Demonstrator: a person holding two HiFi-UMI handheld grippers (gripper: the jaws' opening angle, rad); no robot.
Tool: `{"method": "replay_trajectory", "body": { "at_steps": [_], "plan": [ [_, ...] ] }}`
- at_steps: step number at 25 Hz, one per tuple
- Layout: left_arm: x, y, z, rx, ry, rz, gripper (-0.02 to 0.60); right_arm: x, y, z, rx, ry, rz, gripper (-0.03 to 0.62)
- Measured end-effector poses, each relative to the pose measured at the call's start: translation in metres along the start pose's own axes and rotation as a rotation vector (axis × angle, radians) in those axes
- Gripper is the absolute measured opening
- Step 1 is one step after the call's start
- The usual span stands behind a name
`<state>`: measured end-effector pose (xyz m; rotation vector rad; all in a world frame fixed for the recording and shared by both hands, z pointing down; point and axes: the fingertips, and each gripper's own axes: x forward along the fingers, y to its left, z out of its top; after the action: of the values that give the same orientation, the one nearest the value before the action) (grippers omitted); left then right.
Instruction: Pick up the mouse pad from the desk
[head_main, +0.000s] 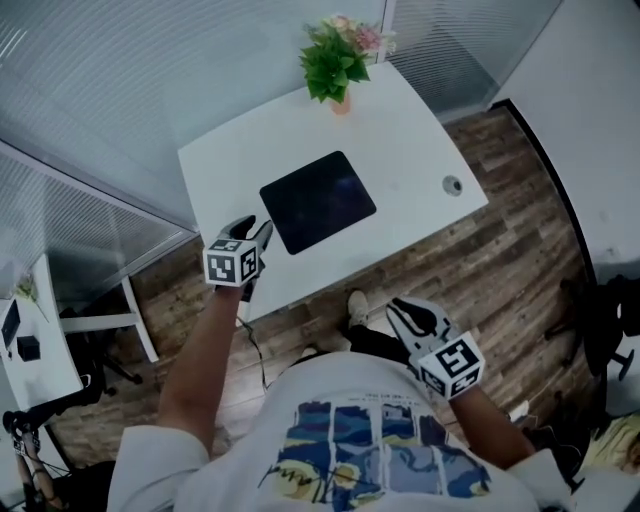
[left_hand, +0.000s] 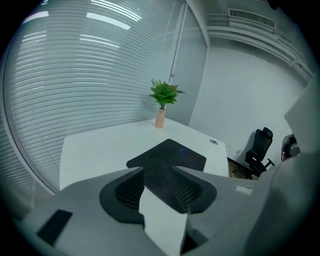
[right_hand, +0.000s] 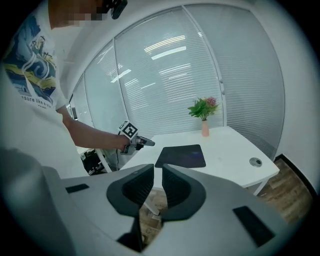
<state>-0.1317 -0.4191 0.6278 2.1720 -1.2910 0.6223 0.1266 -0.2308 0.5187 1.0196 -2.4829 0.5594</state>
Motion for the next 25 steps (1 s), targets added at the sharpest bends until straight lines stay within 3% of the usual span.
{"method": "replay_trajectory", "body": {
  "at_steps": [12,25],
  "plan": [
    [0.089,0.058,0.009,-0.026,0.09,0.115,0.153,0.011,-0.089,-0.01,0.063,0.078,-0.011,0.048],
    [0.134,0.084,-0.003,-0.044,0.152,0.155,0.156,0.018,-0.127,-0.019,0.111,0.128,-0.02,0.044]
  ]
}}
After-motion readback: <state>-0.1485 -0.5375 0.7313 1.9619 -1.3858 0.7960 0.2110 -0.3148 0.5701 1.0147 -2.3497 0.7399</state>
